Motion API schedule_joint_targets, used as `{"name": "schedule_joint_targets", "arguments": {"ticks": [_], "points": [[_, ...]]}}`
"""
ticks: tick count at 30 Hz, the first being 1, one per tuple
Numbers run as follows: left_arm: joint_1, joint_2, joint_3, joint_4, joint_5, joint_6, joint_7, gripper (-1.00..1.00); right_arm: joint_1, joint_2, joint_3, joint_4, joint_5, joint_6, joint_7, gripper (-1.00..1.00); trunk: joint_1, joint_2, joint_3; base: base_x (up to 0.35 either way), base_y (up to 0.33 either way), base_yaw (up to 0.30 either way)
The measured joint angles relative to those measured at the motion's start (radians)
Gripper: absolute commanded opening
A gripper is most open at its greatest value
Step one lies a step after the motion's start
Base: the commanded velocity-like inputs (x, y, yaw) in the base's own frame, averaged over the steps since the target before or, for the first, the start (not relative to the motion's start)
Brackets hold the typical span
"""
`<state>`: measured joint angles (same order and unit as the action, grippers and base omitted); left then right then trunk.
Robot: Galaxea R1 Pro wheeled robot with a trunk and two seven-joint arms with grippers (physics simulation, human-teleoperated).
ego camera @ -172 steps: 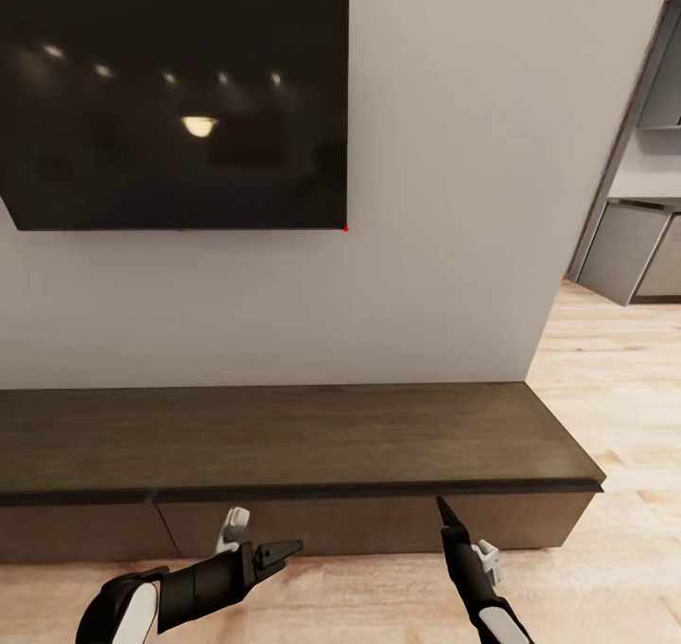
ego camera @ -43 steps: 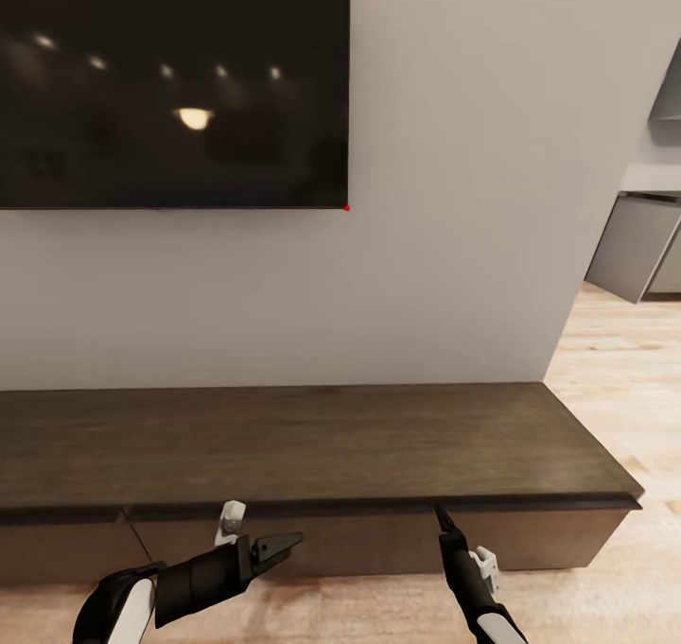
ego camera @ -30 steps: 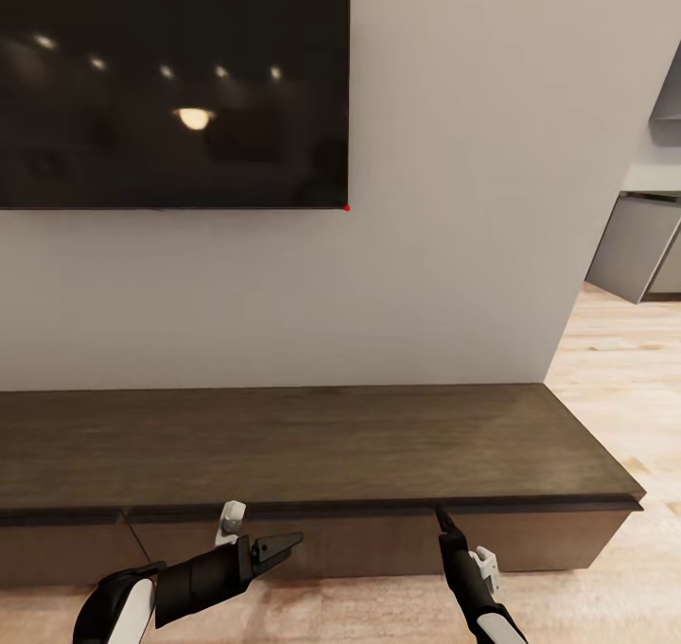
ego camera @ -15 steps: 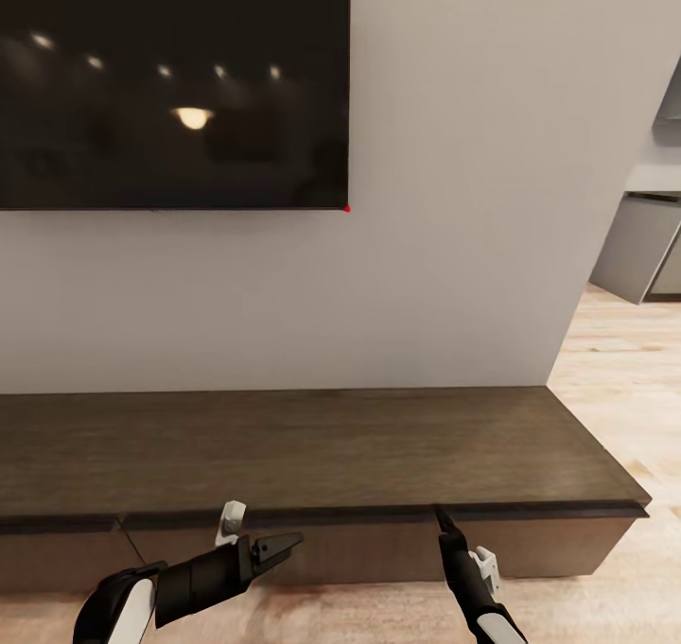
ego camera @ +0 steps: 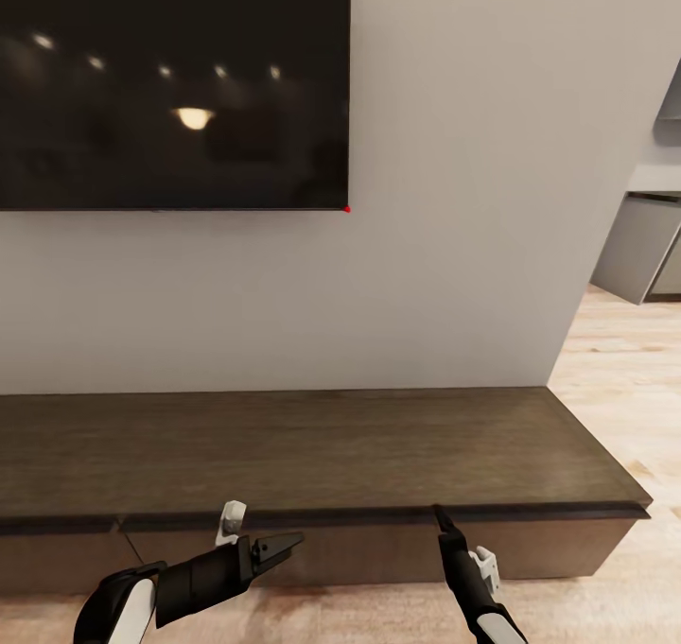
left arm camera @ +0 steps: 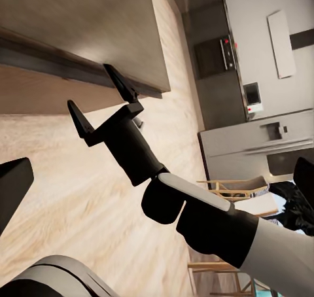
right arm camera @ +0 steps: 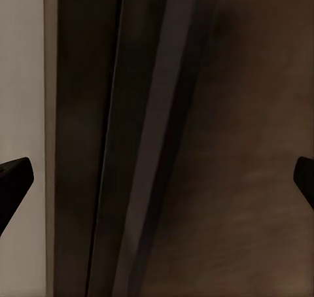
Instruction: Place each of the two pumpkins and all three candles from the living room inside a cabinet in the living room (use any cabinet), then make sure every cabinet is closed, and position the cauldron so it is next to a table in the living room.
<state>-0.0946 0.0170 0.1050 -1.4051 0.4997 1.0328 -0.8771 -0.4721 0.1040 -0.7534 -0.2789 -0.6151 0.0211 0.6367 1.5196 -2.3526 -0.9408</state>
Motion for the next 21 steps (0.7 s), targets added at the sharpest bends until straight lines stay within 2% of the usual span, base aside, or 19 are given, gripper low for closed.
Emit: {"name": "schedule_joint_targets", "arguments": {"ticks": [17,21], "points": [[0.0,0.001,0.0,0.0,0.0,0.001,-0.001,1.0,0.0,0.0,0.001,0.0,0.001,0.0,0.0,1.0,0.0,0.0,0.0,0.022,0.0,0.0],[0.0,0.001,0.0,0.0,0.0,0.001,-0.001,1.0,0.0,0.0,0.001,0.0,0.0,0.0,0.0,1.0,0.012,-0.021,-0.009,0.0,0.0,0.0]]}}
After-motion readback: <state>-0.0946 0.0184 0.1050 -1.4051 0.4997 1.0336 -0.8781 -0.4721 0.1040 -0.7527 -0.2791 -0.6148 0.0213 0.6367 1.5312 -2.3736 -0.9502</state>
